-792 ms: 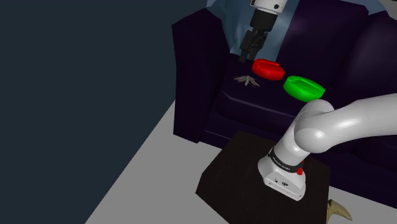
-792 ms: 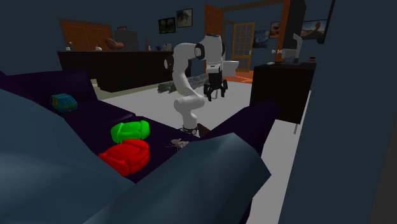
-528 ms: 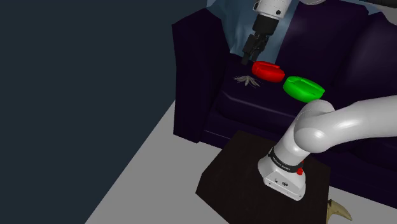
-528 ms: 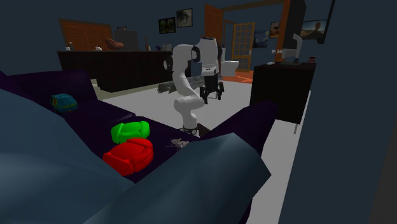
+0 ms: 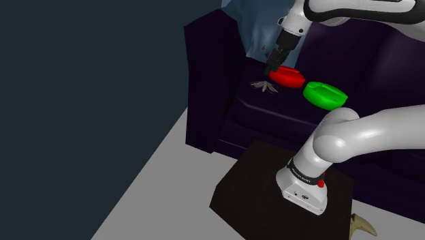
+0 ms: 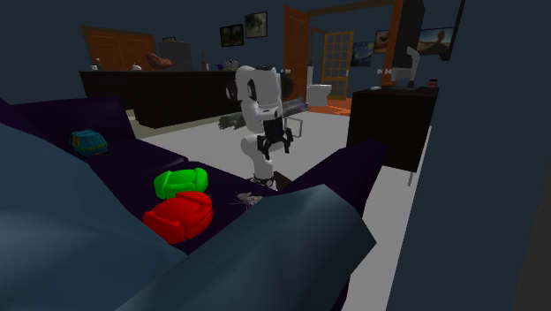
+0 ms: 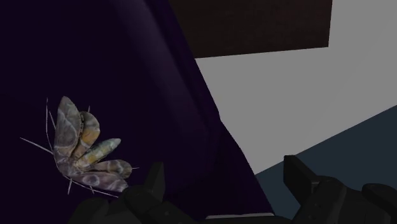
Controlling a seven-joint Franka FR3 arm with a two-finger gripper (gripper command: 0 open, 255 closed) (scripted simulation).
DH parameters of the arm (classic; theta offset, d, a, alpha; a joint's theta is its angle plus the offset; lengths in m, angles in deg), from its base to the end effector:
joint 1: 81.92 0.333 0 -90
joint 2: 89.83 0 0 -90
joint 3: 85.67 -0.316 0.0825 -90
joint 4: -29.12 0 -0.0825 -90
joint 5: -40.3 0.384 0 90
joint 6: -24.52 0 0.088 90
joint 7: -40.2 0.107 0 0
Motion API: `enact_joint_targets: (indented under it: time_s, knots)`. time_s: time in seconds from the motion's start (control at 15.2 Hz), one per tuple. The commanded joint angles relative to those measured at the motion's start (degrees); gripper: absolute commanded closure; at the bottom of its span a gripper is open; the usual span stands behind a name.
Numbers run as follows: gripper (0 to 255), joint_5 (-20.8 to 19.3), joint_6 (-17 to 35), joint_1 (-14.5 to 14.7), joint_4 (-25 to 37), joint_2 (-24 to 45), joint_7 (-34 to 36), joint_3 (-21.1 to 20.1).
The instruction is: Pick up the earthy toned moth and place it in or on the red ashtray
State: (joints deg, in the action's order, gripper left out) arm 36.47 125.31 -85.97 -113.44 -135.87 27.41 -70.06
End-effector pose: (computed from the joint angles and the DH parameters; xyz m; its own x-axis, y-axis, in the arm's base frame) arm 0.2974 -0.1282 0.5390 0.9958 -0.0384 0.0837 -0.0289 -0.9932 -0.1126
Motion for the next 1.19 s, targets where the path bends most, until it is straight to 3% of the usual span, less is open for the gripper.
enact_joint_targets:
  time_s: [0.0,0.4,0.79,1.12]
  knots:
    - [0,-1.7,2.9,-1.0,-1.5,0.4,-3.1,3.0]
    - [0,-5.1,11.5,-2.7,-3.1,4.6,-11.9,12.0]
    - [0,-5.7,20.1,-1.8,-1.8,11.8,-21.2,22.0]
    - [0,-5.4,24.5,-1.0,-4.2,13.9,-21.6,23.3]
